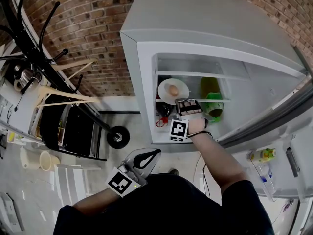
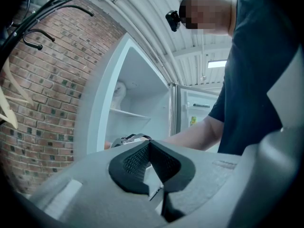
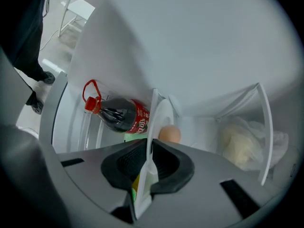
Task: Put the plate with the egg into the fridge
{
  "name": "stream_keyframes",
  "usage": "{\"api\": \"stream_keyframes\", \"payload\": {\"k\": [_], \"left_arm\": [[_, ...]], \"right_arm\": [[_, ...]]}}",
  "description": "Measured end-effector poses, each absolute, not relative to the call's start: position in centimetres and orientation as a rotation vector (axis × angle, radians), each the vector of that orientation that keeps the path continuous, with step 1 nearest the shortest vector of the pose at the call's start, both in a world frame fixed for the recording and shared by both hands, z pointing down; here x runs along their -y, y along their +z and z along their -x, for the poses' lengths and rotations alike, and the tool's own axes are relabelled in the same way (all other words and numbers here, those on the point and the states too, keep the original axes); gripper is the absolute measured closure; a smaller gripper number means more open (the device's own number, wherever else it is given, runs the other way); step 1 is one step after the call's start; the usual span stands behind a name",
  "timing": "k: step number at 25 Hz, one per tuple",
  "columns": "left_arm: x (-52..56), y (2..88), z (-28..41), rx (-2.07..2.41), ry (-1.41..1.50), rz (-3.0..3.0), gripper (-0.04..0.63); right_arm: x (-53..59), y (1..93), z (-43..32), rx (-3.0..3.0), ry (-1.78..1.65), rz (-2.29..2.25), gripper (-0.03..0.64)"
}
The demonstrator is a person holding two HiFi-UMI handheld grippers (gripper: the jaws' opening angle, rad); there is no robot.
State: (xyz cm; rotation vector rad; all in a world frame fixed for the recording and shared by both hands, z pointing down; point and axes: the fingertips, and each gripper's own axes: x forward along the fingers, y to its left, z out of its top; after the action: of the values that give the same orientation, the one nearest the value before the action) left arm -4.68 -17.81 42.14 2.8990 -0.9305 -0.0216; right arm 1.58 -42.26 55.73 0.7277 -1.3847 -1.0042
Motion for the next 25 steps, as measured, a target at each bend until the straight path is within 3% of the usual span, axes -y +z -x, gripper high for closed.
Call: {"api": "stream_keyframes", "payload": {"k": [5, 8, 11, 25], "left_arm": [[17.9, 42.2, 4.8, 0.92, -0.018, -2.897, 0.597], [17.9, 42.2, 4.7, 0.912, -0.02, -2.899, 0.597], [18.0, 42.1, 4.6, 0.901, -0.03, -2.91, 0.597], [18.1, 41.9, 3.7, 0.821, -0.056, -2.931, 0.597]], "right_arm": [[42.2, 55.5, -1.6, 1.396, -1.023, -0.756, 0.575], [42.1, 55.3, -1.8, 1.407, -1.016, -0.775, 0.511], [41.4, 55.0, -2.3, 1.413, -1.002, -0.791, 0.491], [32.9, 51.1, -1.5, 1.773, -0.726, -0.941, 0.486]]}}
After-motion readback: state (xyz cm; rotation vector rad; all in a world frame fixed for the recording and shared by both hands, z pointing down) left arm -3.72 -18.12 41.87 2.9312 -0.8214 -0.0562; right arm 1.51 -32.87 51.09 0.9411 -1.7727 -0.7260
